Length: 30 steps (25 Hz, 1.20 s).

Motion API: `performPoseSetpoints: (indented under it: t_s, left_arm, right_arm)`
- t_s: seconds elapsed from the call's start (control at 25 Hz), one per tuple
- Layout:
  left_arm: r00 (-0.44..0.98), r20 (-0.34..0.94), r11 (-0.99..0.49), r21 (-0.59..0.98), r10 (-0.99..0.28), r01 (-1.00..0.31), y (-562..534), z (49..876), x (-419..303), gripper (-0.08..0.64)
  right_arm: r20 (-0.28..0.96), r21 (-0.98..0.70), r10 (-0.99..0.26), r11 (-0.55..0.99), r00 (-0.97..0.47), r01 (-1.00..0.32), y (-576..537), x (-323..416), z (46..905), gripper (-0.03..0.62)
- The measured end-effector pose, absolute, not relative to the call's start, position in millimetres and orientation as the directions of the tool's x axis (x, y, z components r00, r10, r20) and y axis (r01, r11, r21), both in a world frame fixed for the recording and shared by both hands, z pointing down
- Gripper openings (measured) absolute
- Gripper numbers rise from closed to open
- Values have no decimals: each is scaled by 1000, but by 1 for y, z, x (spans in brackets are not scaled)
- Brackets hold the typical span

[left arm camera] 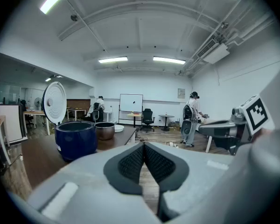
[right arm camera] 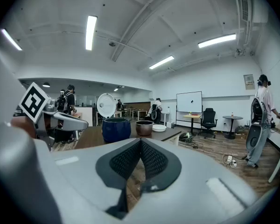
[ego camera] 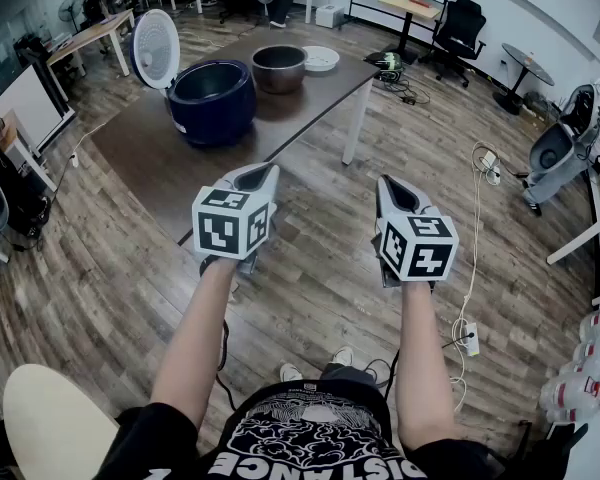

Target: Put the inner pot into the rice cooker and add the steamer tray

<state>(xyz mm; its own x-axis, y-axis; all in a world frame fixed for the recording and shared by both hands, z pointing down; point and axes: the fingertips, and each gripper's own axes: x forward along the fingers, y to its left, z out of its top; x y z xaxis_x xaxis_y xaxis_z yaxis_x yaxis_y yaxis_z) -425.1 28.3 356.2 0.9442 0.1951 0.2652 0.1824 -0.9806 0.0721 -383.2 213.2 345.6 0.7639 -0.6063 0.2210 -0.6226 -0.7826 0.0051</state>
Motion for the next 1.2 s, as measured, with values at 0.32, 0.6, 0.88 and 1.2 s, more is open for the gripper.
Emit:
performPoseSetpoints:
  t_s: [0.32, 0.6, 0.88, 1.2]
  left_arm:
    - [938, 275, -978, 70, 210, 198, 35, 367, -420, 7]
    - [935, 284, -977, 60, 214, 205, 43, 369, -403, 32]
    - [928, 302, -976, 54, 218, 211, 52, 378, -368, 97]
    - [922, 315, -975, 67, 224, 213, 69, 383, -301, 232]
  right_arm:
    - [219, -7, -594, -795, 774, -607, 217, -383, 353, 0]
    - [209, -27, -590, -801, 780, -598, 226, -368, 356, 29]
    - [217, -46, -607, -789, 765, -613, 231, -332, 367, 72]
    - [242, -59, -626, -772, 741, -633, 245, -266, 377, 117]
